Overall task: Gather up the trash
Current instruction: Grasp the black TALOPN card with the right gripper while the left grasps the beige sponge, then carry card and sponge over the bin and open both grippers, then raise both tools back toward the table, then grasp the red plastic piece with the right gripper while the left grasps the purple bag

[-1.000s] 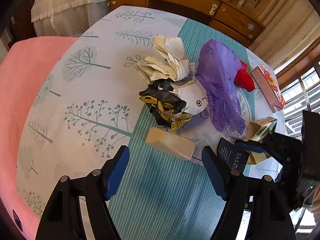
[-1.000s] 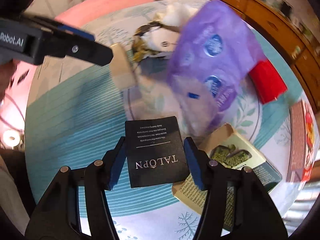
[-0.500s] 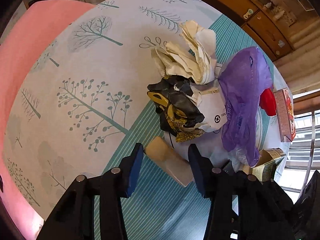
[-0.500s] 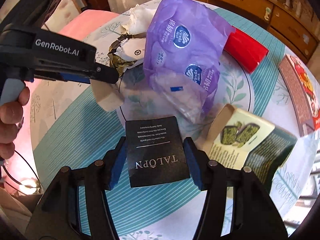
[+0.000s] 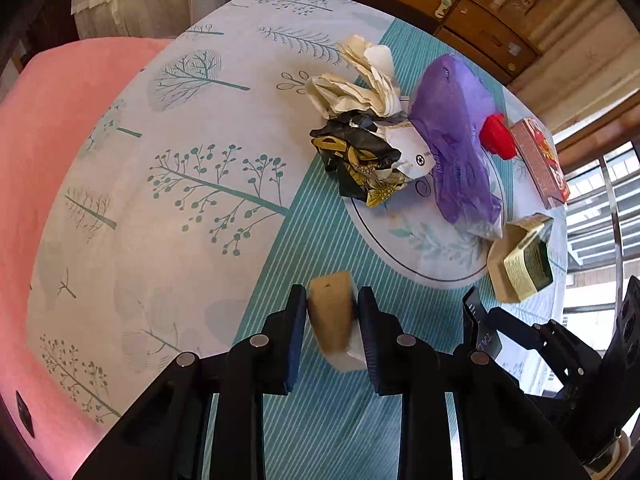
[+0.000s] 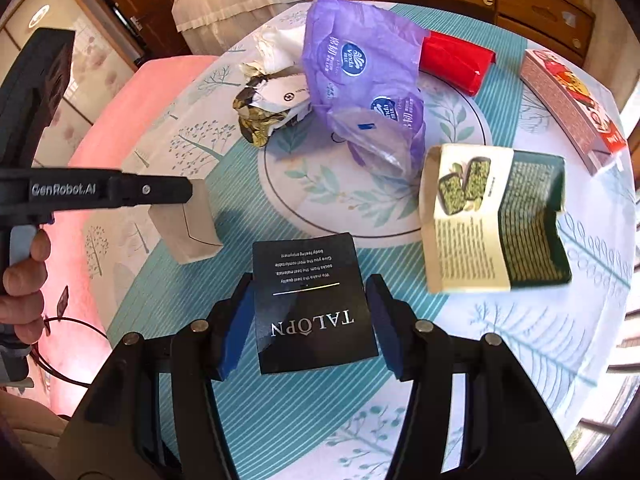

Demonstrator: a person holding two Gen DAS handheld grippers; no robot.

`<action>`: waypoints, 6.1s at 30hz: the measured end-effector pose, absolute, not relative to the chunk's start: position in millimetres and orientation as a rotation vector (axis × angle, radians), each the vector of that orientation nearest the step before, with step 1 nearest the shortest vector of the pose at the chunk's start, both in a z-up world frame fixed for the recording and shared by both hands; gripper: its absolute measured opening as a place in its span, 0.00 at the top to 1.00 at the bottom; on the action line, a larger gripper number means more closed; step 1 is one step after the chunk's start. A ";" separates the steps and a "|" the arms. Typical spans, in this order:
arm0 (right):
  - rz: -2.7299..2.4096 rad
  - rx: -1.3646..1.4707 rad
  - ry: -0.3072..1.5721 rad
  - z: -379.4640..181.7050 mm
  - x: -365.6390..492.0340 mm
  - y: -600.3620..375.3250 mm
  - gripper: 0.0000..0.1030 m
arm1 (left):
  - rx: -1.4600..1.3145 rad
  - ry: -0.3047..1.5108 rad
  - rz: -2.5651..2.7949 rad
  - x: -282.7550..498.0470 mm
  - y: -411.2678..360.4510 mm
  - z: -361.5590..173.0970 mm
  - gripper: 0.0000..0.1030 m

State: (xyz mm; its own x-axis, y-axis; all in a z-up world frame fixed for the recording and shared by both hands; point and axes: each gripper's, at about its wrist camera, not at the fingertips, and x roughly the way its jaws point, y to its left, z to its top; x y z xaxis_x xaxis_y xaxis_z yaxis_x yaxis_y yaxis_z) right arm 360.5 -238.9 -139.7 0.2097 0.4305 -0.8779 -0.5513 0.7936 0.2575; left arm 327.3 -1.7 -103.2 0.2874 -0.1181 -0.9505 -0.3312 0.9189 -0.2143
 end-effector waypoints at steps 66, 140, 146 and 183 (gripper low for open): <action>-0.063 0.623 1.458 -508.1 -16.3 -228.4 0.32 | 0.161 1.427 -0.350 10.1 -32.2 -428.0 0.32; 0.202 0.333 0.868 42.6 122.3 -183.4 0.39 | -0.178 0.945 -0.271 130.2 72.7 81.3 0.14; 0.265 0.262 0.876 33.7 229.1 -228.8 0.55 | -0.251 0.977 -0.190 218.4 34.5 63.3 0.16; 0.619 -0.160 1.084 -121.5 562.4 -249.7 0.59 | -0.256 1.271 0.100 526.2 -71.2 -107.9 0.42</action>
State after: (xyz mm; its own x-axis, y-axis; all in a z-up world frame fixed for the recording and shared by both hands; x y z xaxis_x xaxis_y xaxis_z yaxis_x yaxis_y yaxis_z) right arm 562.4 -249.7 -121.5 0.3185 0.3926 -0.8628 -0.5442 0.8210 0.1727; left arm 526.2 -71.2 -107.9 0.2957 -0.0674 -0.9529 -0.2150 0.9672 -0.1351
